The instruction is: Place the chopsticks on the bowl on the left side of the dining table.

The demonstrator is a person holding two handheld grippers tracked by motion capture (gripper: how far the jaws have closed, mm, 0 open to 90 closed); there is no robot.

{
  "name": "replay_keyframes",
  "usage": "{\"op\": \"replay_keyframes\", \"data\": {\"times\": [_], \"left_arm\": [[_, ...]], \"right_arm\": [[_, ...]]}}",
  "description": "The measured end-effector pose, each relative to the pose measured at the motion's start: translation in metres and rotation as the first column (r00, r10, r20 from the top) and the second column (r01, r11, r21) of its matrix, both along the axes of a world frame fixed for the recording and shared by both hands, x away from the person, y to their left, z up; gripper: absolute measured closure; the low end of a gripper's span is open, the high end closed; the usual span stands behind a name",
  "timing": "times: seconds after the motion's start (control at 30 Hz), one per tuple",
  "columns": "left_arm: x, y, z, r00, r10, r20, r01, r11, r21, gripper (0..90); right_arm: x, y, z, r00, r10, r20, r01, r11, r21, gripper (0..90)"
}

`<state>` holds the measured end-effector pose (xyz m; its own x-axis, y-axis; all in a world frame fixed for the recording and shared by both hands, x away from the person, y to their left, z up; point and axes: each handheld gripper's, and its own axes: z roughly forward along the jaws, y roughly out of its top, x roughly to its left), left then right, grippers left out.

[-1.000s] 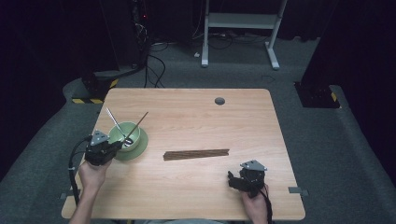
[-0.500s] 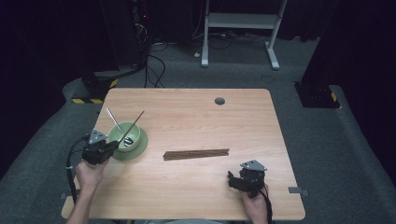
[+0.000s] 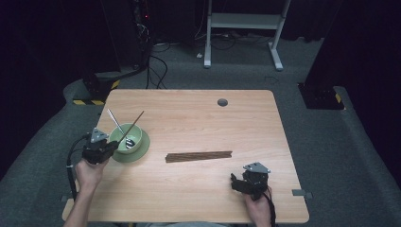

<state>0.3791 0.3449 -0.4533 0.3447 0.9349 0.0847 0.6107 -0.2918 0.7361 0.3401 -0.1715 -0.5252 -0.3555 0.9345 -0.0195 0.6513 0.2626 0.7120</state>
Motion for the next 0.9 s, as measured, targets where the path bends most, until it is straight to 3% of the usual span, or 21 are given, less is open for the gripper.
{"op": "replay_keyframes", "data": {"times": [0.27,0.67,0.9], "left_arm": [[0.0002,0.0036,-0.0003,0.9999,0.011,0.0,-0.011,0.9999,-0.006,83.8],[-0.0001,0.0052,0.0016,0.9998,0.02,-0.006,-0.019,0.9982,0.058,83.5],[0.0011,0.0079,0.0012,0.9996,0.024,-0.013,-0.023,0.9983,0.054,82.1]], "right_arm": [[0.0,0.0,0.0,1.0,0.0,0.0,0.0,1.0,0.0,15.9],[-0.0001,0.0001,0.0,1.0,-0.001,0.0,0.001,1.0,0.0,15.9],[-0.0001,0.0001,0.0,1.0,-0.001,0.0,0.001,1.0,0.0,15.9]]}}
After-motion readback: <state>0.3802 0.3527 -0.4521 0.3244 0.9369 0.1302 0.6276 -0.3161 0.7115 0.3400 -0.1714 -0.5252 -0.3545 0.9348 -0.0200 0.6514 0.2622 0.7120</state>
